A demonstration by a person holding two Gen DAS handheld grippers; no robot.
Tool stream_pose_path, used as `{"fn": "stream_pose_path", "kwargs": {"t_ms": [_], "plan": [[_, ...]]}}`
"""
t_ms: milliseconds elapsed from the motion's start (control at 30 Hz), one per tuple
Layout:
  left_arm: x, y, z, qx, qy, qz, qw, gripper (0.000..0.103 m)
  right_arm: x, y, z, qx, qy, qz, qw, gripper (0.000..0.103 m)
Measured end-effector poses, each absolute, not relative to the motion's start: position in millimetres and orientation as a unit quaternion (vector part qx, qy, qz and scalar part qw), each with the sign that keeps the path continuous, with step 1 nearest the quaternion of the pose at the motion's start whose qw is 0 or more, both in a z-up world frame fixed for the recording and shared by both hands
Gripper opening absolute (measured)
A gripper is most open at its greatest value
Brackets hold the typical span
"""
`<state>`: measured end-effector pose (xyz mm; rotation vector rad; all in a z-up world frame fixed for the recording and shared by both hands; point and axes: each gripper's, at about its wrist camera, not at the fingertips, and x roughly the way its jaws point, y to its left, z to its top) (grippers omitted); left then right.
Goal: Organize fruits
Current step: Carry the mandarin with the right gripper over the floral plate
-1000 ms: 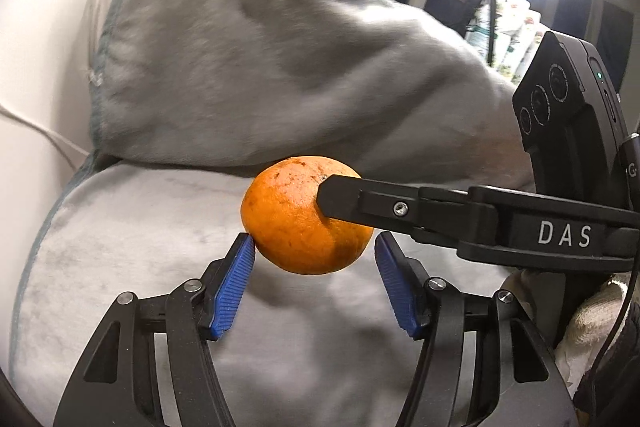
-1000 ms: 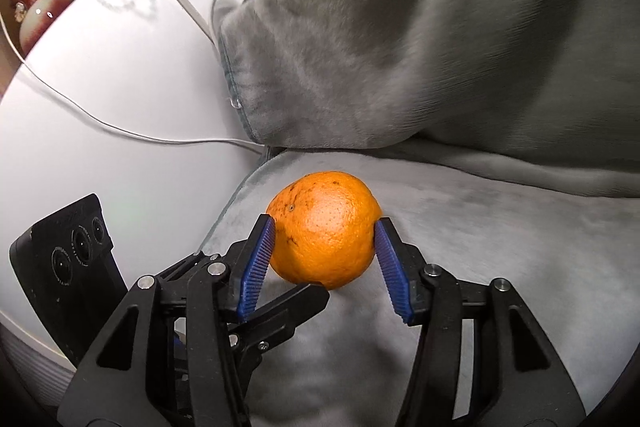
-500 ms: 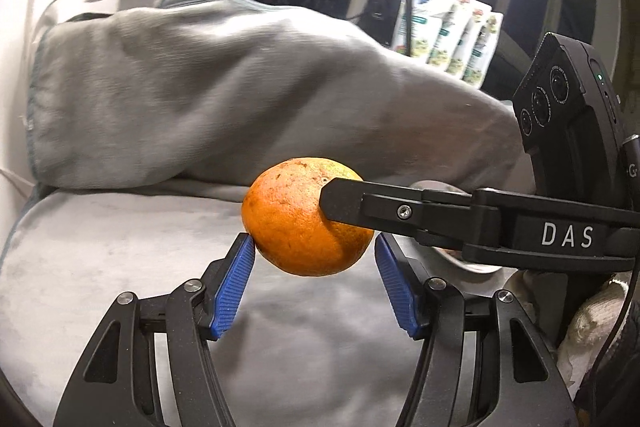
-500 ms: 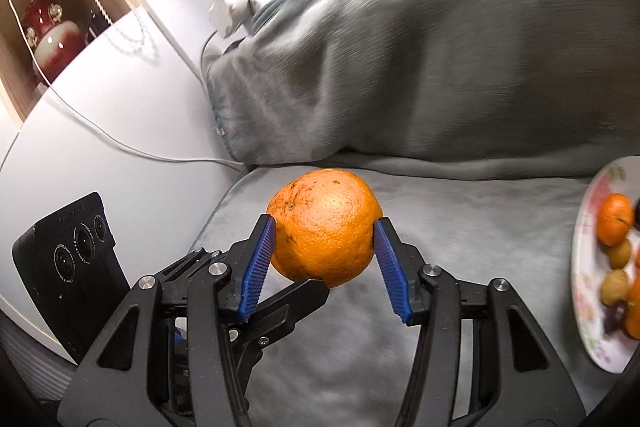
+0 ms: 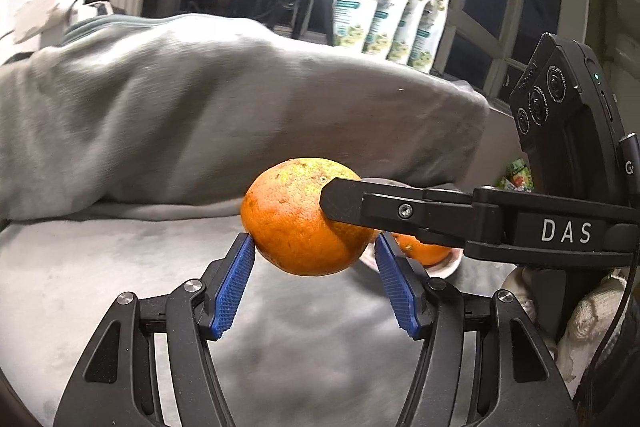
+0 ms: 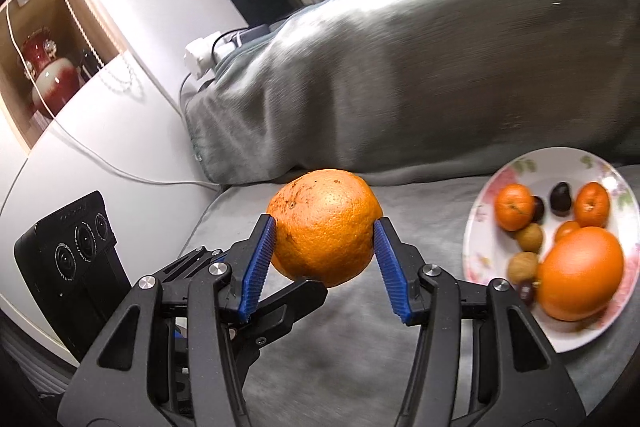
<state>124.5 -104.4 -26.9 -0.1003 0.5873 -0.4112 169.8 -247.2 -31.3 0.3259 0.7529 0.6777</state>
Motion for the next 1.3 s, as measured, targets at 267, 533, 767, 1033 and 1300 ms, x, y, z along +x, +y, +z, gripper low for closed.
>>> {"fn": "stream_pose_path", "kwargs": {"t_ms": [267,533,767,1033,1300], "plan": [[128.4,-132.2,-25.9,-0.039,0.288,-0.225,0.93,0.062,170.2,-282.9,-30.5,0.164,0.351,0.306,0.87,0.053],[135.6,-157.1,-26.3,-0.03,0.29,-0.246,0.924,0.062,169.1,-313.4,-30.4,0.171,0.346,0.289,0.876,0.053],[141.0,-176.0,-30.6,-0.026,0.295,-0.262,0.918,0.062,172.3,-334.4,-31.7,0.178,0.345,0.274,0.88,0.053],[152.0,-195.4,-34.0,-0.023,0.304,-0.276,0.912,0.062,180.5,-356.3,-35.9,0.188,0.345,0.256,0.883,0.053],[161.6,-209.1,-40.5,-0.02,0.314,-0.282,0.906,0.062,193.3,-372.1,-43.2,0.201,0.35,0.245,0.882,0.053]]}}
